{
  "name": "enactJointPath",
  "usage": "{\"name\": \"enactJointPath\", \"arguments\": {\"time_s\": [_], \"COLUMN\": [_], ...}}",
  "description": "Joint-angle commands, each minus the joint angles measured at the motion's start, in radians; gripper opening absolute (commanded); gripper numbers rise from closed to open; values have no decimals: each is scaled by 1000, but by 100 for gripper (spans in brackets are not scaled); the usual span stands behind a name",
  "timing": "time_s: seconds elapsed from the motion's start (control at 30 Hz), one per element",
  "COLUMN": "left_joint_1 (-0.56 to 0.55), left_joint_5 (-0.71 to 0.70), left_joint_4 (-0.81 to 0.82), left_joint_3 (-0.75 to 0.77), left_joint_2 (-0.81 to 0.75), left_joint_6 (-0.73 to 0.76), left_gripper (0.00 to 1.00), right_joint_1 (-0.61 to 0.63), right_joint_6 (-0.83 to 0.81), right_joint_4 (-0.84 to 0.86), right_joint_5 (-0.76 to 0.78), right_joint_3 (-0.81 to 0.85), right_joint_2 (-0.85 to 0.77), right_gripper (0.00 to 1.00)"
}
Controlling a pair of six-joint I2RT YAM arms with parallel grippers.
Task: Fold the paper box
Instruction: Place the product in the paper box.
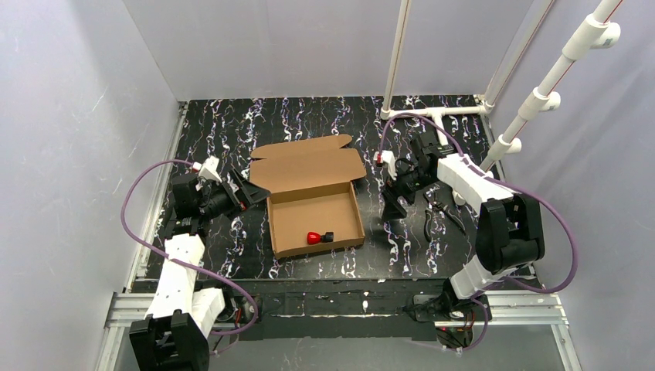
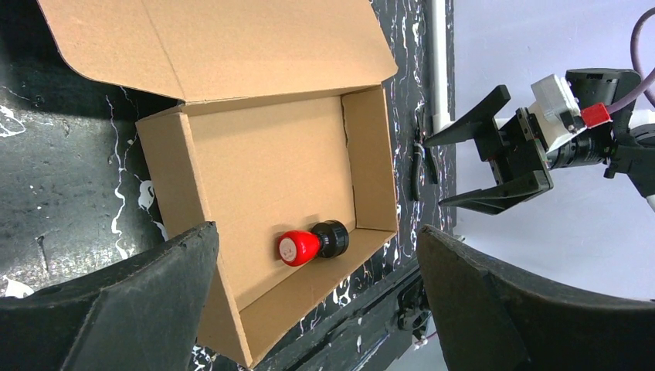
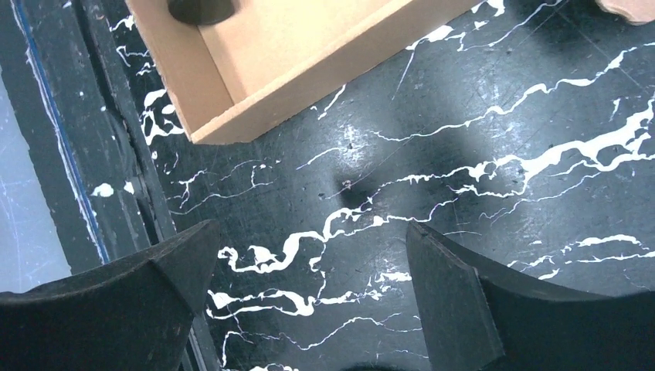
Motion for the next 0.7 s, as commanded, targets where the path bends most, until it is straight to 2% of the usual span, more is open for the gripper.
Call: {"name": "enactJointPath", "arguments": {"time_s": [0.0,0.37,0.5,0.63,0.67], "left_joint_1": [-4,-15,-24,-68,-91], "left_joint_5": [18,-31,-101,-223,-260], "left_joint_4": [-2,-108,-216,-328,-347], "left_joint_3": [-3,-8,-4,35,48], "left_joint_2": [-6,-50,-91,-105,-102], "left_joint_6": [7,-15,2,32,39], "left_gripper": [98,98,97,86,80], "right_joint_1": [18,158,178,178,177], "right_joint_6": [127,264,270,273,274], "right_joint_4": [95,179,202,221,223], "right_joint_5": [-7,66,82,156,173], "right_joint_3": [31,66,67,75,74], "right_joint_2": [-15,-6,-3,-16,-22], "right_gripper": [99,98,98,96,95]}}
